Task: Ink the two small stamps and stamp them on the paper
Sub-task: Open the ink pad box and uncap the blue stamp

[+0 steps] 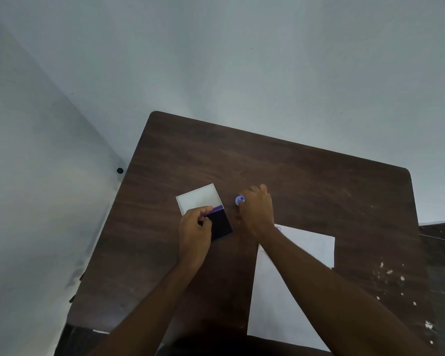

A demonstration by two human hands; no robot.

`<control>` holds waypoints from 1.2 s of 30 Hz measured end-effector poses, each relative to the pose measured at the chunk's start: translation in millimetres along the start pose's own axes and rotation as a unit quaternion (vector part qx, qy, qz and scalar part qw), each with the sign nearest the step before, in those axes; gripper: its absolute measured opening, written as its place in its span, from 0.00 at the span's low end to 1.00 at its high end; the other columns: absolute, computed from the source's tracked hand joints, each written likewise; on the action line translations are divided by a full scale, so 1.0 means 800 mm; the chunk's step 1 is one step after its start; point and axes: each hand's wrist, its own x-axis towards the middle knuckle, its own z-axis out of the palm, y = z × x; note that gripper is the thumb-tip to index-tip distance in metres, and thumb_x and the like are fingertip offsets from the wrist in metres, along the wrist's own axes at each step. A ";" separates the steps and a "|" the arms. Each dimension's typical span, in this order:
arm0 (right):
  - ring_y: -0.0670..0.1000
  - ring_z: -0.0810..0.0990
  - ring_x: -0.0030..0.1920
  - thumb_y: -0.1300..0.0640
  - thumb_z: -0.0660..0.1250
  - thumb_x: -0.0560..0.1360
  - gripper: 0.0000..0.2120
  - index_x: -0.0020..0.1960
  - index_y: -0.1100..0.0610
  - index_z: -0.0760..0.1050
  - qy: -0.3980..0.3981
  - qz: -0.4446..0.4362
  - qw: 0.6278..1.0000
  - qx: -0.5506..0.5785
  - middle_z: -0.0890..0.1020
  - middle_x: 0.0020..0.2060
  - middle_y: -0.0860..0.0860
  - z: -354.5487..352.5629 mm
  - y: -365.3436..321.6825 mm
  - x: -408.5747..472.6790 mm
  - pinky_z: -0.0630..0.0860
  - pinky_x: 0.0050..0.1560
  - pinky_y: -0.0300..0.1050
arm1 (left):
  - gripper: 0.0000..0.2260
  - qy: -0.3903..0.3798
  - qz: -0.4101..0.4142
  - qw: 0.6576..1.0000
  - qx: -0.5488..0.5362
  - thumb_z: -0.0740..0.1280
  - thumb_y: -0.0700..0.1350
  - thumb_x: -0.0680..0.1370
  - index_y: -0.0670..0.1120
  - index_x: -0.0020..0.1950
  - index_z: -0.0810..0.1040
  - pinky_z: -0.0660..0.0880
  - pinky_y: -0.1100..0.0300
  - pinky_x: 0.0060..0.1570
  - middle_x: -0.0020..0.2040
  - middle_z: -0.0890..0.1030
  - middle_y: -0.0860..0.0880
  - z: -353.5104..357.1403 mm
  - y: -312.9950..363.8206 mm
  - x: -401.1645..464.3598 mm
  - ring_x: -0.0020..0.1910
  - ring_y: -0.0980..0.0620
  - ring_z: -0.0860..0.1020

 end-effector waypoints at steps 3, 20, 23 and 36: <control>0.52 0.78 0.44 0.54 0.66 0.75 0.08 0.39 0.56 0.77 -0.019 0.037 0.998 0.052 0.81 0.38 0.52 0.001 0.001 0.002 0.69 0.50 0.45 | 0.12 -0.009 -0.002 1.000 -0.020 0.62 0.37 0.78 0.49 0.58 0.79 0.72 0.79 0.45 0.57 0.79 0.56 0.000 0.000 0.002 0.54 0.61 0.75; 0.52 0.83 0.46 0.59 0.69 0.74 0.11 0.56 0.59 0.79 -0.132 0.162 0.838 0.504 0.84 0.48 0.55 -0.030 0.006 -0.060 0.81 0.44 0.38 | 0.13 -0.093 -0.065 0.986 -0.120 0.69 0.51 0.76 0.49 0.58 0.81 0.81 0.59 0.47 0.43 0.85 0.52 0.017 0.009 0.000 0.42 0.53 0.82; 0.54 0.84 0.43 0.59 0.70 0.74 0.13 0.57 0.61 0.79 -0.165 0.186 0.785 0.568 0.85 0.47 0.58 -0.029 0.008 -0.063 0.82 0.42 0.42 | 0.13 -0.098 -0.056 0.985 -0.127 0.70 0.49 0.75 0.48 0.58 0.81 0.81 0.58 0.49 0.47 0.85 0.52 0.016 0.009 -0.003 0.44 0.53 0.83; 0.53 0.81 0.37 0.53 0.68 0.75 0.12 0.51 0.60 0.81 -0.163 0.201 0.787 0.560 0.84 0.41 0.58 -0.014 0.014 -0.078 0.79 0.39 0.41 | 0.13 -0.108 -0.032 0.991 -0.073 0.71 0.47 0.74 0.46 0.57 0.81 0.75 0.75 0.44 0.49 0.83 0.53 0.012 0.010 -0.021 0.46 0.62 0.80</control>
